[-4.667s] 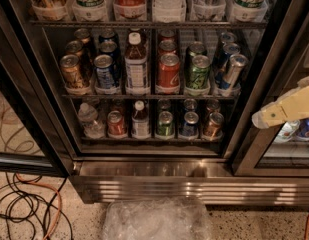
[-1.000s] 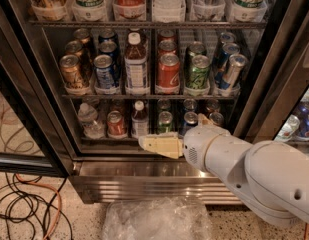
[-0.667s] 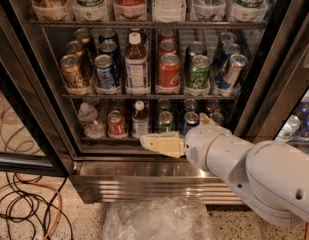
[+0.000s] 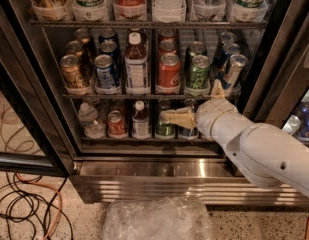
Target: Pick redbull can from middle shelf of fridge
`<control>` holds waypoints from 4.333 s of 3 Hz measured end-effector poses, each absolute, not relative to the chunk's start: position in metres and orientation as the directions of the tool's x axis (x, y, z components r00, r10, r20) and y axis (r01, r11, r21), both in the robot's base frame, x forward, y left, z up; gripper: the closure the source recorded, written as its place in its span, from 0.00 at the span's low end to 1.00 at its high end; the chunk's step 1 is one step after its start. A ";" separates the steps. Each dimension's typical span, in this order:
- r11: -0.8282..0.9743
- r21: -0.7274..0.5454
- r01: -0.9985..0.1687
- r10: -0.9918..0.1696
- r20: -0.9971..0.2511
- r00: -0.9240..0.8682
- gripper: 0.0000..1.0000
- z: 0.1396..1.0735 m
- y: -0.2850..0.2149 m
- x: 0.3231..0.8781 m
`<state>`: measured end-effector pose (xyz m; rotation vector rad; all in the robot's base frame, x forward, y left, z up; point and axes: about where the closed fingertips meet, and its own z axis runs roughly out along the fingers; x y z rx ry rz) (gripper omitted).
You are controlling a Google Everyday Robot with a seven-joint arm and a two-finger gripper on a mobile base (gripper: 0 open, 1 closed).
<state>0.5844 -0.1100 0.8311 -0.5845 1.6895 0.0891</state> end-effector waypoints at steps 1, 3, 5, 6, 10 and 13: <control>0.854 -0.323 -0.409 -0.374 -0.926 -0.051 0.00 0.832 -0.116 0.591; 0.853 -0.414 -0.317 -0.473 -0.871 -0.135 0.00 0.810 -0.122 0.594; 0.885 -0.381 -0.268 -0.434 -0.883 -0.177 0.18 0.809 -0.119 0.601; 0.878 -0.405 -0.255 -0.450 -0.879 -0.156 0.16 0.816 -0.122 0.603; 0.916 -0.398 0.046 -0.396 -0.917 -0.052 0.00 0.882 -0.198 0.623; 0.915 -0.402 0.027 -0.400 -0.915 -0.047 0.30 0.882 -0.195 0.622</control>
Offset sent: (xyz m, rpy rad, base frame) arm 0.0187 -0.0218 -0.0091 -0.1452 -0.0438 -0.1045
